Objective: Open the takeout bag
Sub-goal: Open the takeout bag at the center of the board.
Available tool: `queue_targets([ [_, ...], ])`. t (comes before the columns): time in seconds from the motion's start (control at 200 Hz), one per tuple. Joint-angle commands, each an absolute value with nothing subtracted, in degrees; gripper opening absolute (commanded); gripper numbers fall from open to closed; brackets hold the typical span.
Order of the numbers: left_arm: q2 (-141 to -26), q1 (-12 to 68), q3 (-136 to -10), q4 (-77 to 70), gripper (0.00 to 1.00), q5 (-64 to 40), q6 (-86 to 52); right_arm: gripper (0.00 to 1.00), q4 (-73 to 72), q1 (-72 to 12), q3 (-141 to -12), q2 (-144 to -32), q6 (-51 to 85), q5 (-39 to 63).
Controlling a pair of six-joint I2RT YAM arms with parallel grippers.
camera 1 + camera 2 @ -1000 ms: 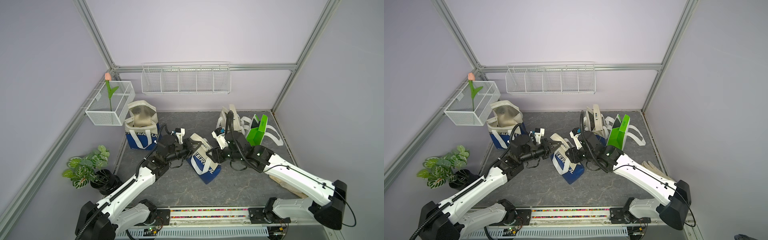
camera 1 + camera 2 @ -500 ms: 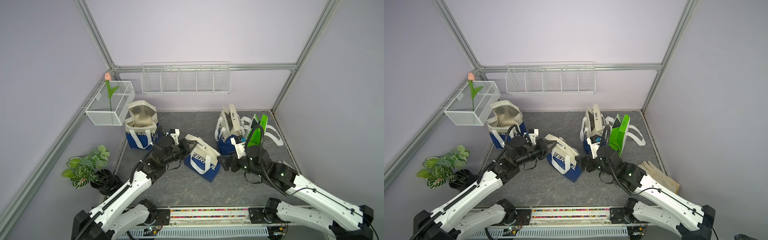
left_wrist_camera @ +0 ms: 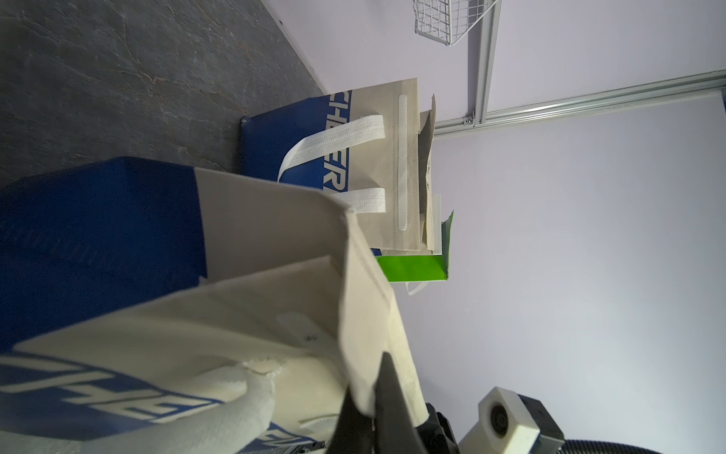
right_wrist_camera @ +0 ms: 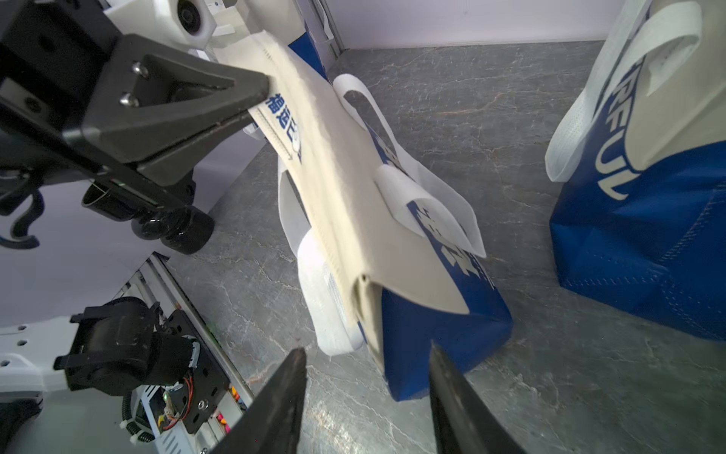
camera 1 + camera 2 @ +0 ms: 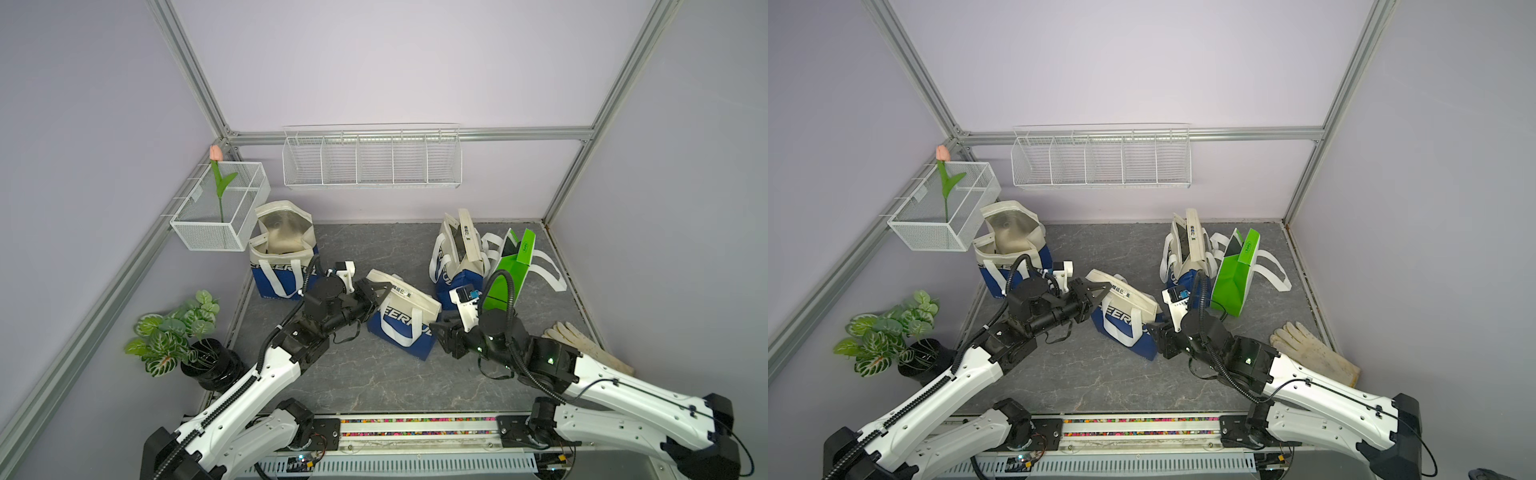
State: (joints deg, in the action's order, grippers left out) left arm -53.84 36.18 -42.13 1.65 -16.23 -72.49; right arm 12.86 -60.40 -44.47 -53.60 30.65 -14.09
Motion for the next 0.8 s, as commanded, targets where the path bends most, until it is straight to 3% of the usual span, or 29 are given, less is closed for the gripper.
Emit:
queue_targets([
  [0.0,-52.72,36.43,-41.89,0.88,0.00,-15.01,-73.04,0.51,4.41,-59.68,-42.99,-55.07,30.94,-11.03],
  [0.025,-52.64,36.39,-41.79,0.78,0.00,-15.03,-72.99,0.51,3.42,-59.59,-42.69,-55.36,30.84,-10.71],
  [0.155,-52.30,36.42,-41.29,0.46,0.00,-15.07,-73.19,0.24,0.34,-58.31,-40.91,-56.67,32.26,-9.40],
  [0.43,-53.67,36.43,-41.56,-1.60,0.00,-16.64,-72.69,0.25,-5.17,-58.12,-35.36,-54.14,33.45,-5.92],
  [0.475,-53.70,36.44,-41.24,-2.69,0.00,-16.95,-72.84,0.21,-4.93,-58.14,-35.19,-53.97,33.19,-5.49],
  [0.535,-54.04,36.47,-40.87,-4.63,0.00,-17.66,-73.04,0.08,-4.25,-58.14,-35.27,-54.01,33.12,-5.39],
  [0.62,-54.71,36.57,-40.91,-5.29,0.00,-18.17,-72.96,0.07,-4.22,-58.14,-35.37,-53.92,33.23,-4.56],
  [0.795,-56.50,36.97,-40.34,-6.99,0.14,-18.49,-72.77,0.07,-4.49,-58.17,-35.98,-54.36,32.68,-2.60],
])
